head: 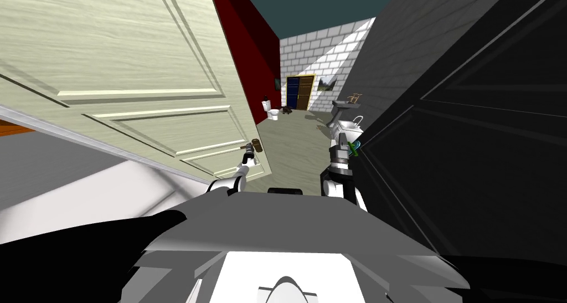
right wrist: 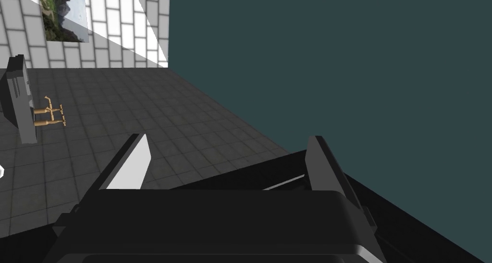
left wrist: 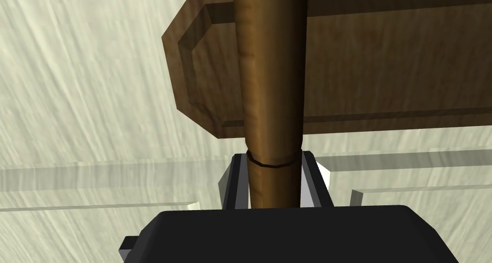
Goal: Push the door open
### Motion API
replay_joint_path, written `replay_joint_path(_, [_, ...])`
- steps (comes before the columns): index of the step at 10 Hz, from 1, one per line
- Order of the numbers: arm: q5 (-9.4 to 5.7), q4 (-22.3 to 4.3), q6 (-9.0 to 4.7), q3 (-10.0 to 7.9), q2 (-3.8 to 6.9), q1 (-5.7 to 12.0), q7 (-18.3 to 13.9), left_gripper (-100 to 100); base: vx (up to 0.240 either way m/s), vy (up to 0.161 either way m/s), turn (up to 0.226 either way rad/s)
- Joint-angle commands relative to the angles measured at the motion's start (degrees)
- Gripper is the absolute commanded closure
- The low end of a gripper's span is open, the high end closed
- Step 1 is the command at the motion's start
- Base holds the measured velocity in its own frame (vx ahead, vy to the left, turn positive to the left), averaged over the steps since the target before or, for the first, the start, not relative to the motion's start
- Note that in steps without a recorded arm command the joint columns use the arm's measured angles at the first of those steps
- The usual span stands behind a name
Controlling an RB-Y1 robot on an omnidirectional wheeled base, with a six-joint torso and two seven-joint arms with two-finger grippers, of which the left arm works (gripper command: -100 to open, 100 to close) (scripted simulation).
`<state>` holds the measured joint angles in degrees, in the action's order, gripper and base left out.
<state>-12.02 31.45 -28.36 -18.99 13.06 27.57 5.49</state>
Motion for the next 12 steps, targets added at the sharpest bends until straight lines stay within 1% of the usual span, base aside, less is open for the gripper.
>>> replay_joint_path(1, [-0.19, -1.7, -1.12, -0.40, 1.19, 0.79, -0.3, 100, 0.118, -0.076, 0.061])
replay_joint_path(3, [-0.19, -1.7, -1.12, -0.40, 1.19, 0.79, -0.3, 100, 0.023, -0.008, 0.003])
replay_joint_path(4, [-0.55, -1.8, -1.19, -1.33, 1.66, 0.66, 0.1, 100, 0.109, -0.045, 0.021])
replay_joint_path(8, [-1.17, -2.0, -1.32, -2.93, 2.48, 0.42, 0.7, 100, 0.163, -0.095, 0.079])
replay_joint_path(9, [-1.17, -2.0, -1.32, -2.93, 2.48, 0.42, 0.7, 100, 0.111, -0.035, 0.027])
replay_joint_path(10, [-1.18, -2.9, -1.75, -2.91, 2.54, 0.55, 0.6, 100, 0.040, -0.004, 0.018])
replay_joint_path(11, [-1.56, -2.8, -1.75, -3.77, 3.00, 0.41, 1.0, 100, 0.096, -0.031, 0.039])
replay_joint_path(12, [-1.66, -2.8, -1.78, -4.00, 3.11, 0.36, 1.1, 100, 0.134, -0.037, 0.042])
